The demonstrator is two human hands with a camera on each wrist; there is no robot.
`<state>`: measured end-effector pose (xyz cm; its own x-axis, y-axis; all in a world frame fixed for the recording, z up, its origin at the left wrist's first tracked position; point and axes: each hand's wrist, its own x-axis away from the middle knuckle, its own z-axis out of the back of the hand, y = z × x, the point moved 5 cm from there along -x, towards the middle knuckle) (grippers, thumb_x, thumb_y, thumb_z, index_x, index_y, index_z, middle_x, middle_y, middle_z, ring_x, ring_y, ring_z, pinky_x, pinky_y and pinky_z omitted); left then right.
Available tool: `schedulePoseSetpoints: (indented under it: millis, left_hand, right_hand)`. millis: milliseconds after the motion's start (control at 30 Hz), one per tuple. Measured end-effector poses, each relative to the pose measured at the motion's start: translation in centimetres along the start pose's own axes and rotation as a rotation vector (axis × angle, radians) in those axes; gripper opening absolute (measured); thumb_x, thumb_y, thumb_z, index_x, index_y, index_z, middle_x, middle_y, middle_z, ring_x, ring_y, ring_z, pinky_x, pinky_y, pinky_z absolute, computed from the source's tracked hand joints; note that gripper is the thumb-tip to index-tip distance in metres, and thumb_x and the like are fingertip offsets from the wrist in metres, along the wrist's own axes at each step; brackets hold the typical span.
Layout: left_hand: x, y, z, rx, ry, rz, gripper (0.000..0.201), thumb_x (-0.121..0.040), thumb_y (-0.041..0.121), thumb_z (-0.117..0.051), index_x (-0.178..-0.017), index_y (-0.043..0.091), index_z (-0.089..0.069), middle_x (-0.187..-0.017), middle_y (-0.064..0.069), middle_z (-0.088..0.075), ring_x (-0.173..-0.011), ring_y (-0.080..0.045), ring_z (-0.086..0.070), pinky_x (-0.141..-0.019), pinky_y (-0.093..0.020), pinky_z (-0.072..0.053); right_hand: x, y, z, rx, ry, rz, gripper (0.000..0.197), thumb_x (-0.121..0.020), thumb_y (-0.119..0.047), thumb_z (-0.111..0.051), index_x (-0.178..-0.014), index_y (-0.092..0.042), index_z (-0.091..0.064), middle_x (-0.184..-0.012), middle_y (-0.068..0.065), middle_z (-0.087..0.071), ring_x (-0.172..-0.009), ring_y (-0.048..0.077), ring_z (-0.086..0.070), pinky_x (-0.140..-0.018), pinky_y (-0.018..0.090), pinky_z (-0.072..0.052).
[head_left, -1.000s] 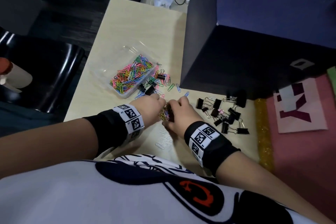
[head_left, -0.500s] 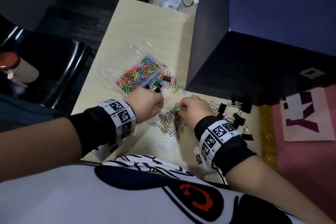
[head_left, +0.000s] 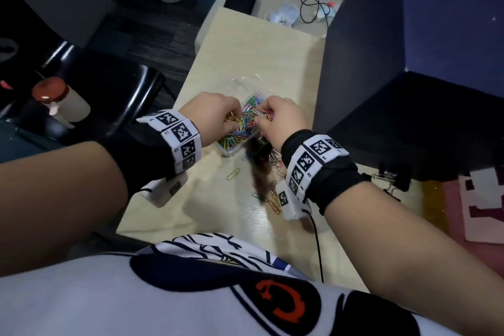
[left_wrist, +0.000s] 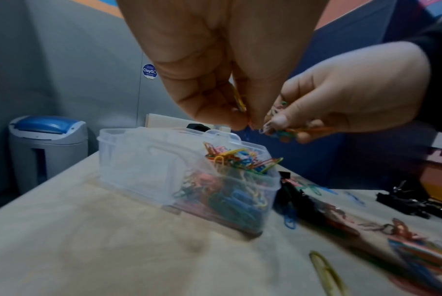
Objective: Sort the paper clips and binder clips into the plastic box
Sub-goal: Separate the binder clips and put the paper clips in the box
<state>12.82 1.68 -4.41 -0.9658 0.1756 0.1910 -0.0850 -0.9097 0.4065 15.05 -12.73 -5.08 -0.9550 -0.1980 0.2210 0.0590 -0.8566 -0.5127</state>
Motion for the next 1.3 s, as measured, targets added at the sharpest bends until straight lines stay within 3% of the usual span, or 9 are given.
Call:
schedulePoseSetpoints:
  millis: [133,333,433,567,700,833,1033,1200,1300]
  left_hand:
    - [-0.3,-0.8,-0.5,0.03,-0.037,0.028,0.029,-0.089,0.028,-0.061,-0.118,0.023,-0.059,-0.105,-0.002,-0.068,-0.101,-0.022,-0.061,-0.087,-0.029,-0.046]
    - [1.1,0.1,-1.4,-0.049,-0.075,-0.091,0.031,-0.09,0.026,-0.056,-0.12,0.022,-0.057,-0.114,-0.006,-0.055,-0.102,-0.028,-0.058,-0.087,-0.034,-0.046]
    - [2.3,1.7,-2.6,-0.081,-0.134,-0.211,0.026,-0.091,0.025,-0.051,-0.116,0.023,-0.058,-0.115,-0.002,-0.056,-0.104,-0.024,-0.057,-0.086,-0.034,-0.048]
    - [3.6,3.7,-5.6,-0.244,-0.321,-0.327,0.031,-0.093,0.022,-0.045,-0.122,0.022,-0.054,-0.119,-0.002,-0.053,-0.107,-0.025,-0.057,-0.086,-0.041,-0.051]
    - [4.2,3.9,-7.9,-0.416,-0.431,-0.323,0.038,-0.093,0.014,-0.043,-0.131,0.017,-0.048,-0.126,-0.005,-0.048,-0.112,-0.026,-0.051,-0.087,-0.038,-0.049]
    - [4.3,3.4,-8.6,-0.458,-0.437,-0.338,0.039,-0.092,0.015,-0.043,-0.131,0.015,-0.048,-0.128,-0.005,-0.044,-0.113,-0.026,-0.048,-0.094,-0.04,-0.046]
    - [4.9,2.7,-9.0,-0.475,-0.455,-0.357,0.03,-0.089,0.011,-0.048,-0.118,0.012,-0.056,-0.116,-0.006,-0.048,-0.103,-0.027,-0.053,-0.087,-0.043,-0.05]
    - [5.8,1.7,-9.4,-0.508,-0.441,-0.45,0.036,-0.084,0.002,-0.05,-0.118,0.013,-0.055,-0.115,-0.006,-0.05,-0.105,-0.027,-0.053,-0.088,-0.041,-0.049]
    - [5.7,1.3,-9.3,-0.49,-0.423,-0.452,0.037,-0.086,0.003,-0.05,-0.12,0.015,-0.053,-0.115,-0.005,-0.049,-0.105,-0.026,-0.053,-0.088,-0.038,-0.048]
  right_hand:
    - [-0.9,-0.4,-0.4,-0.087,-0.015,-0.068,0.034,-0.091,-0.03,-0.058,-0.123,-0.02,-0.056,-0.12,0.005,-0.063,-0.111,0.024,-0.058,-0.095,0.031,-0.044]
    - [1.5,3.9,0.5,0.125,-0.027,-0.233,0.031,-0.094,-0.016,-0.044,-0.123,-0.017,-0.056,-0.126,0.01,-0.055,-0.113,0.028,-0.055,-0.091,0.03,-0.042]
    - [3.8,5.8,-0.2,0.229,-0.165,-0.297,0.047,-0.09,-0.002,-0.038,-0.135,-0.012,-0.047,-0.138,0.013,-0.044,-0.122,0.031,-0.049,-0.1,0.034,-0.039]
    - [6.2,6.7,-2.4,0.312,-0.273,-0.178,0.065,-0.082,0.007,-0.041,-0.144,-0.011,-0.031,-0.155,0.005,-0.02,-0.139,0.027,-0.028,-0.111,0.035,-0.029]
    - [7.8,7.0,-3.2,0.34,-0.255,-0.187,0.057,-0.082,0.005,-0.041,-0.137,-0.012,-0.04,-0.142,0.006,-0.034,-0.13,0.025,-0.035,-0.103,0.034,-0.035]
    - [7.9,7.0,-3.3,0.377,-0.26,-0.163,0.043,-0.087,-0.005,-0.042,-0.127,-0.014,-0.053,-0.126,0.006,-0.046,-0.12,0.026,-0.044,-0.099,0.037,-0.042]
    - [7.2,5.6,-4.4,0.349,-0.259,-0.014,0.051,-0.091,-0.009,-0.041,-0.14,-0.023,-0.042,-0.143,0.0,-0.039,-0.127,0.027,-0.039,-0.103,0.038,-0.039]
    - [7.2,5.5,-4.0,0.465,-0.217,-0.052,0.032,-0.091,-0.015,-0.044,-0.121,-0.018,-0.055,-0.122,0.006,-0.048,-0.115,0.028,-0.045,-0.092,0.04,-0.043]
    - [6.1,4.6,-3.3,0.372,-0.123,-0.049,0.028,-0.092,-0.021,-0.05,-0.12,-0.016,-0.053,-0.122,0.007,-0.048,-0.115,0.028,-0.047,-0.093,0.041,-0.045]
